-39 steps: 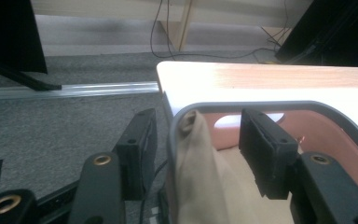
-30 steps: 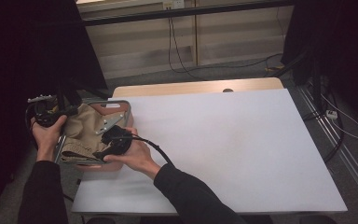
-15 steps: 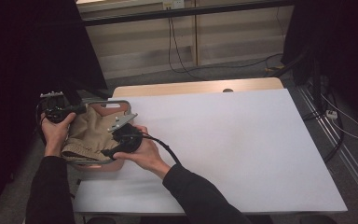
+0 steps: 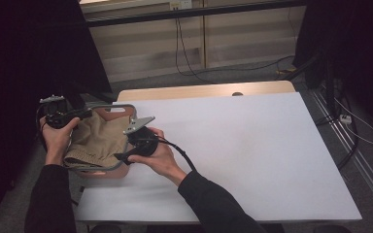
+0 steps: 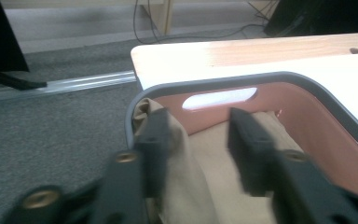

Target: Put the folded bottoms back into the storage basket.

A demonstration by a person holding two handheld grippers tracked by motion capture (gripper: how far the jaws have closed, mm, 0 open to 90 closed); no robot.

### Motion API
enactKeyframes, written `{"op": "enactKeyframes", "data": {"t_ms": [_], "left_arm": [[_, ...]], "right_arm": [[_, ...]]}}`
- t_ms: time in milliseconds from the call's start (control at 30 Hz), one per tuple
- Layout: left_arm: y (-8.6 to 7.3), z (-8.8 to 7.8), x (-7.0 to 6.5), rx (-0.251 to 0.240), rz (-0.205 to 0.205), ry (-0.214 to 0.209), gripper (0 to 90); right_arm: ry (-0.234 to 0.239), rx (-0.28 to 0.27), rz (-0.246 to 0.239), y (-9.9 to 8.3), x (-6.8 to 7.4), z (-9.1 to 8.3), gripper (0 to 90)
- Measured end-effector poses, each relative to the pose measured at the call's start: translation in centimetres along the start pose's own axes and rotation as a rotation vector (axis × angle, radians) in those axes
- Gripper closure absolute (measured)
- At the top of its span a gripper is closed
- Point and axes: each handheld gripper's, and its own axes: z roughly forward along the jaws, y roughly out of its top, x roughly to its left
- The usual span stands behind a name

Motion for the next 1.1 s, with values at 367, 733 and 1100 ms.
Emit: {"op": "enactKeyframes", "data": {"t_ms": [367, 733, 1100], "left_arm": [[-0.4, -2.1, -0.7, -0.057, 0.032, 0.042, 15.4], [-1.4, -4.0, -2.2, -0.124, 0.080, 0.032, 4.2], [-2.0, -6.7, -5.3, -0.124, 0.079, 0.001, 5.5]], "right_arm": [[-0.032, -0.004, 0.014, -0.1, -0.4, 0.2, 9.6], [-0.086, 0.011, 0.002, 0.0, 0.1, 0.2, 7.5], [-0.081, 0.019, -0.007, -0.3, 0.6, -0.2, 6.6]]}}
